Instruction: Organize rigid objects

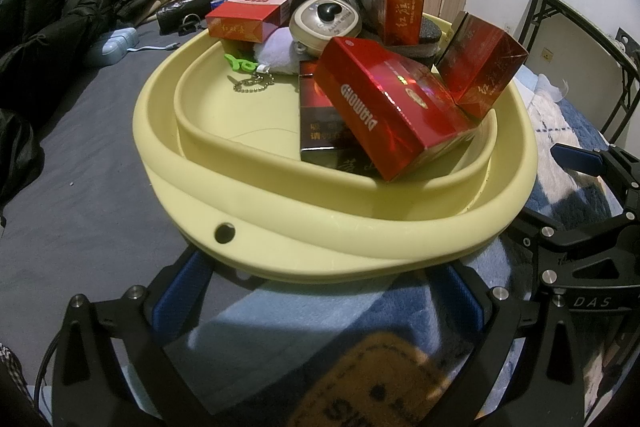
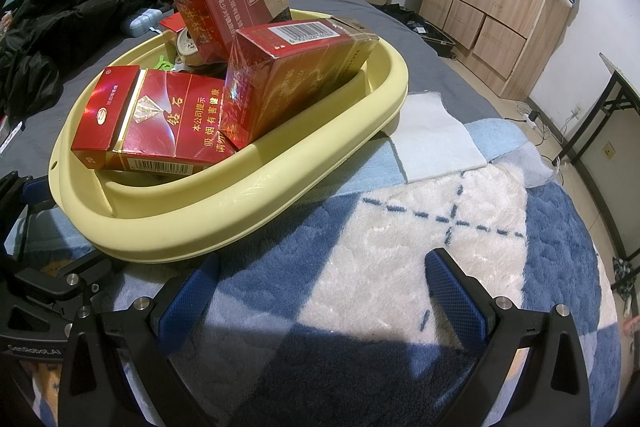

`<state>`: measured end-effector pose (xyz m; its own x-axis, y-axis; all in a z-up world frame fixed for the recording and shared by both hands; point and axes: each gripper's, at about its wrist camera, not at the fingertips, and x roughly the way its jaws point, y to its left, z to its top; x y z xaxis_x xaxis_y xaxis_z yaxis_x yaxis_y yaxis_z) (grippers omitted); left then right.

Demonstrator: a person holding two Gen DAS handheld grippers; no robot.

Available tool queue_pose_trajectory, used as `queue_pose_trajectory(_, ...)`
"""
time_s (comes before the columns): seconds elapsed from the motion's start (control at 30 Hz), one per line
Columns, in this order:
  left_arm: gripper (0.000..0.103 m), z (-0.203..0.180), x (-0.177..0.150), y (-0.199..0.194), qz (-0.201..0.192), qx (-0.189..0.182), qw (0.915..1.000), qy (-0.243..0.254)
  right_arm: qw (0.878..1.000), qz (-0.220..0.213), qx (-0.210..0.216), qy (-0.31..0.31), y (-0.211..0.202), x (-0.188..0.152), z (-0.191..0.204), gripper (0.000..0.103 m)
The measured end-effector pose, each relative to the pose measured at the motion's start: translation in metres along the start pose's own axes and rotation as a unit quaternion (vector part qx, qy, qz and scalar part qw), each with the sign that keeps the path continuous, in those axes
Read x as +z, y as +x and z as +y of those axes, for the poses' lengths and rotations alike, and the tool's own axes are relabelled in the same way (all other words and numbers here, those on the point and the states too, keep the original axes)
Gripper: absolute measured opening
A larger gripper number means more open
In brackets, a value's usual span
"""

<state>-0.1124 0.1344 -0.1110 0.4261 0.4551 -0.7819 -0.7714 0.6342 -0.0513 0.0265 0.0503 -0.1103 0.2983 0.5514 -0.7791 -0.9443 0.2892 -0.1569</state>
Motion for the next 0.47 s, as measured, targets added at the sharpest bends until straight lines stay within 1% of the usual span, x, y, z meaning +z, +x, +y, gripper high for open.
queue_pose_trajectory(0.47, 0.103, -0.0002, 0.0002, 0.0, 0.0, 0.001, 1.0, 0.0, 1.0, 0.0, 0.0, 0.0, 0.0, 0.0001, 0.0002, 0.103)
